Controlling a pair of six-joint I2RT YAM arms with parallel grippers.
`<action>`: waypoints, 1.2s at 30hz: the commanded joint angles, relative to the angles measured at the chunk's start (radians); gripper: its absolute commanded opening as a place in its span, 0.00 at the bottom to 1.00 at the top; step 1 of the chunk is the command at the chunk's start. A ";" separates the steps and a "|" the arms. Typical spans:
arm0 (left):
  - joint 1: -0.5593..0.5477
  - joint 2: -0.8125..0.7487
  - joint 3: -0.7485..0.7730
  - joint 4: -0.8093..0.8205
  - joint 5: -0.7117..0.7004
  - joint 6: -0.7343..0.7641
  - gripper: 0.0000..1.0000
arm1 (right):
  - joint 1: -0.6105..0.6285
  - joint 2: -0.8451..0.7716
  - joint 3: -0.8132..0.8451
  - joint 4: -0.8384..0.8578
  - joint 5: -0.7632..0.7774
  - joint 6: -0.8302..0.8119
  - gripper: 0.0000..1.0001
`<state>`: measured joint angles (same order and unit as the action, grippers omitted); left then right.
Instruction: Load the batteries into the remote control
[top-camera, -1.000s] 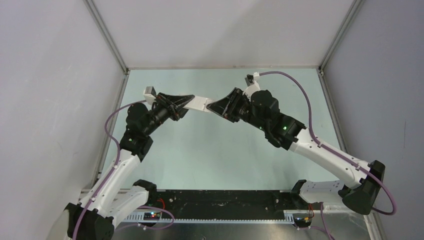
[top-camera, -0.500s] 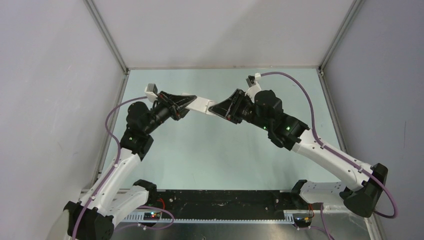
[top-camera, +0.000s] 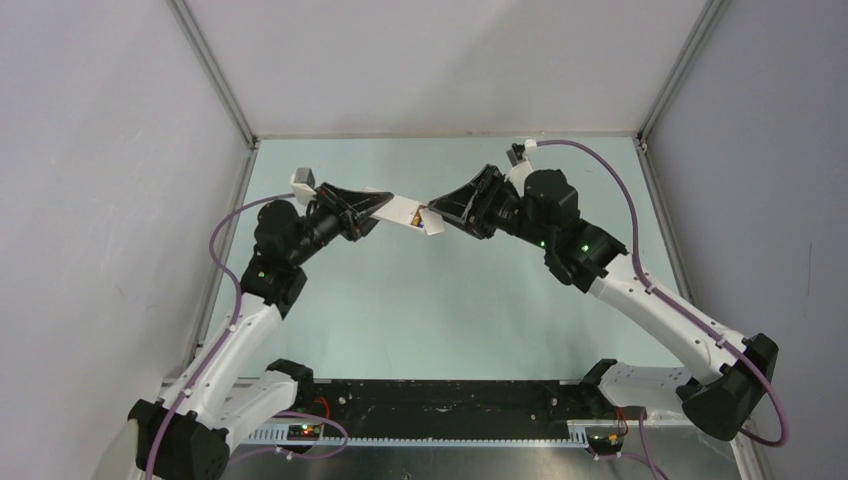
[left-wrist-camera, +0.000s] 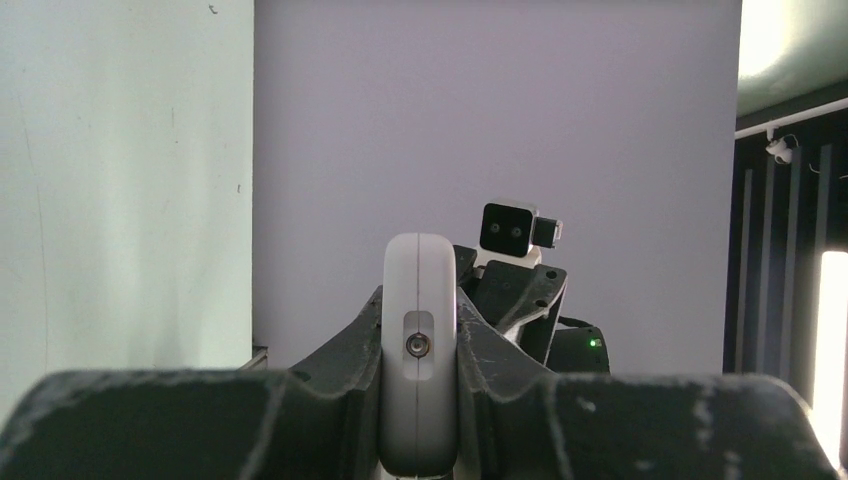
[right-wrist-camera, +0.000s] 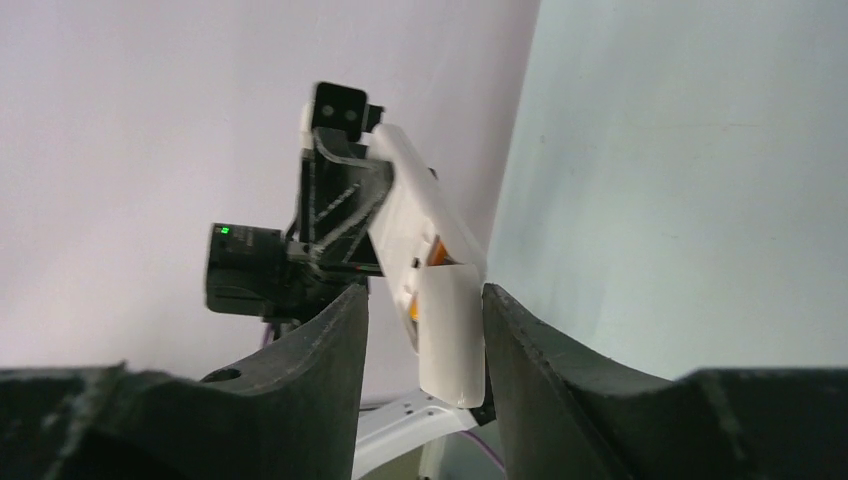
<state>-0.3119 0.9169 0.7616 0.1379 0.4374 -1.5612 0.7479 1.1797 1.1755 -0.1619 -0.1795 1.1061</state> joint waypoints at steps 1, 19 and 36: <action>0.003 0.000 0.004 0.015 -0.004 0.009 0.00 | -0.022 0.018 0.002 0.103 -0.122 0.082 0.50; 0.003 0.014 0.008 0.012 -0.013 0.005 0.00 | -0.033 0.071 -0.023 0.088 -0.251 0.120 0.27; 0.003 0.005 0.008 0.012 -0.008 0.007 0.00 | -0.079 0.016 -0.105 0.339 -0.263 0.214 0.00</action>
<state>-0.3054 0.9421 0.7589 0.0982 0.4152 -1.5524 0.6922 1.2423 1.1160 -0.0021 -0.4240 1.2587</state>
